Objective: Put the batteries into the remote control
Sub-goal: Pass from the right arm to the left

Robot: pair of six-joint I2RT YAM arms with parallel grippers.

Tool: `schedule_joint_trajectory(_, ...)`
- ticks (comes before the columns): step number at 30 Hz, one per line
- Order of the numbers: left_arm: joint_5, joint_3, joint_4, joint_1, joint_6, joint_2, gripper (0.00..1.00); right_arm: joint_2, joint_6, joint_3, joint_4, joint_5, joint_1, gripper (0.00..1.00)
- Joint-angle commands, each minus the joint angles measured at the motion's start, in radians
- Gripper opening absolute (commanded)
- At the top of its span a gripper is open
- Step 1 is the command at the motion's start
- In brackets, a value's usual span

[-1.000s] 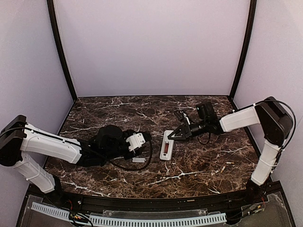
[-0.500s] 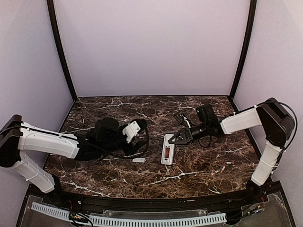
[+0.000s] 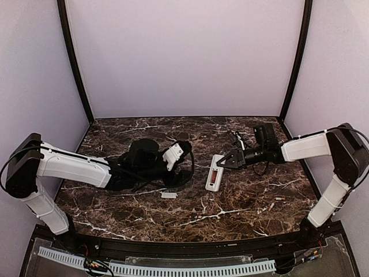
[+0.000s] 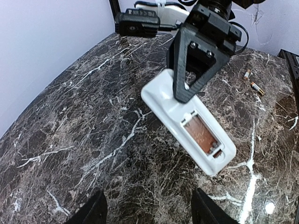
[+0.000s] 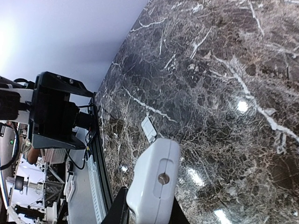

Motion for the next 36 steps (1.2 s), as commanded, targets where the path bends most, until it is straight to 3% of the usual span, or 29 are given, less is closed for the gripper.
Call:
schedule_joint_trajectory(1,-0.026,0.015,0.006,0.025,-0.060,-0.006,0.62,0.083,-0.015,0.022,0.036,-0.007,0.053,0.00)
schedule_joint_trajectory(11,-0.016,-0.068,0.010,0.120,-0.182,-0.066,0.62,0.270,-0.116,0.188,-0.052,-0.090,0.146,0.00)
schedule_joint_trajectory(16,0.326,-0.138,0.150,0.228,-0.348,-0.079,0.61,0.226,-0.163,0.188,0.003,-0.159,0.165,0.00)
schedule_joint_trajectory(24,0.717,-0.098,0.231,0.252,-0.448,-0.010,0.55,0.146,-0.317,0.230,-0.091,-0.206,0.205,0.00)
schedule_joint_trajectory(29,0.827,-0.095,0.311,0.250,-0.488,0.024,0.52,0.123,-0.380,0.279,-0.161,-0.193,0.239,0.00)
schedule_joint_trajectory(36,0.801,-0.083,0.274,0.249,-0.466,0.037,0.50,0.148,-0.417,0.310,-0.217,-0.197,0.253,0.00)
